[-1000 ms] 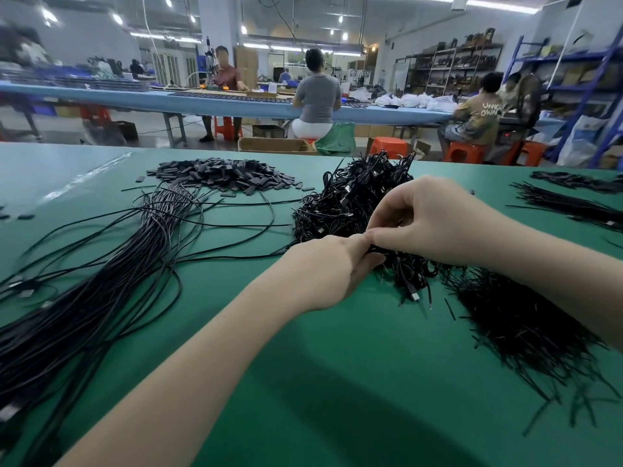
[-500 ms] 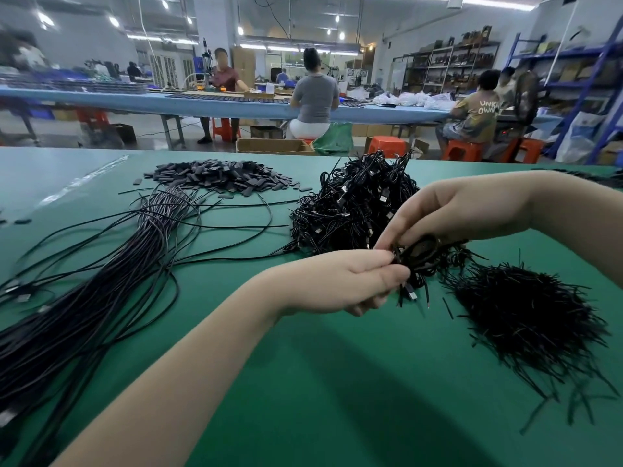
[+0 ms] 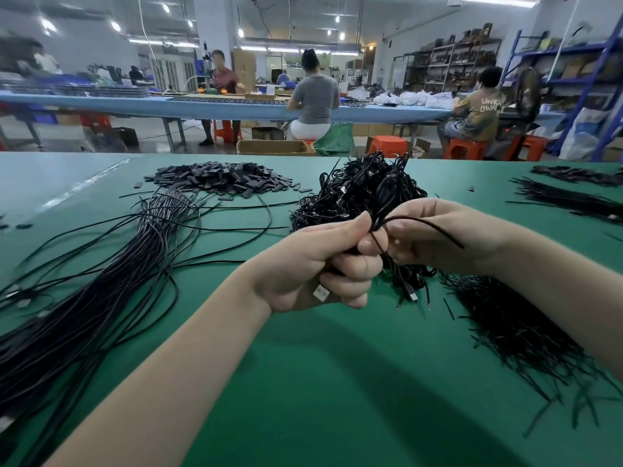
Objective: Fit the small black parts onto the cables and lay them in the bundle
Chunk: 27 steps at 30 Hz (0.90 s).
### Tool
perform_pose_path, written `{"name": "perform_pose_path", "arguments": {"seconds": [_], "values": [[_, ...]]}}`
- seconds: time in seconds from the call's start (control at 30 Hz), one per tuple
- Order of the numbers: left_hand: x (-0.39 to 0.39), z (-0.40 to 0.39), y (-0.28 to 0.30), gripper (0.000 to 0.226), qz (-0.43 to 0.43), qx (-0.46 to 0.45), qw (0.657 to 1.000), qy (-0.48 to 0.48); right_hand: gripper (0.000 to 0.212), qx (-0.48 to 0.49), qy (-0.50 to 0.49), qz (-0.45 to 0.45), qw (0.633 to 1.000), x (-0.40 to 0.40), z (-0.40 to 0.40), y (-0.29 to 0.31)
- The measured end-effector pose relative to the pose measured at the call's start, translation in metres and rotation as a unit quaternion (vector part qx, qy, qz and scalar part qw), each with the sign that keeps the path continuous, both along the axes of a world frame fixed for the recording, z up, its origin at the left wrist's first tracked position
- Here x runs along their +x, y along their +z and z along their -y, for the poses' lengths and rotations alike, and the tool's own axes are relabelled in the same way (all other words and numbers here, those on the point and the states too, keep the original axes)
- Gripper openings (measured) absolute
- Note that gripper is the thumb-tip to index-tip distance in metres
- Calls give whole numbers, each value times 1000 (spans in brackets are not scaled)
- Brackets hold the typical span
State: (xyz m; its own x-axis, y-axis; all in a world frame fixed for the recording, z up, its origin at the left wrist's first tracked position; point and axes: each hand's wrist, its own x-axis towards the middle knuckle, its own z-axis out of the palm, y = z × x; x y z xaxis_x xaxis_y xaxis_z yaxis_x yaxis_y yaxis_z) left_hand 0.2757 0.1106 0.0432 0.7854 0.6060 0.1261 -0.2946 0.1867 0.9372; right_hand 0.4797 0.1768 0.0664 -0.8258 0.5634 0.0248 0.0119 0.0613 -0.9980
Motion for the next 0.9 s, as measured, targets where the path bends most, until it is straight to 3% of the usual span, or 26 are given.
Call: {"name": "perform_pose_path", "arguments": {"seconds": [0.1,0.17,0.23,0.33,0.47,0.6,0.7,0.83,0.9], "values": [[4,1,1,30,33,-33,999,1,38,-19,-18,-44,999,-8,8,-17],[5,3,4,27,53,-50,997,18,38,1,-81,-77,994,-16,18,-24],[3,3,8,28,47,-76,994,60,22,111,-191,-82,972,-21,28,-26],[1,0,11,32,-68,-48,978,190,7,308,-330,-9,892,-21,40,-27],[14,-2,4,35,-201,77,914,342,10,358,-363,47,859,-26,46,-29],[14,-4,0,30,-333,232,784,470,11,368,-369,42,852,-28,49,-28],[8,-4,5,28,-271,237,816,453,11,341,-366,39,865,-33,54,-30],[17,4,9,31,-201,219,873,387,13,140,-372,-68,915,-40,51,-28],[17,7,11,32,-166,174,905,351,12,100,-345,-101,928,-40,50,-27]]}}
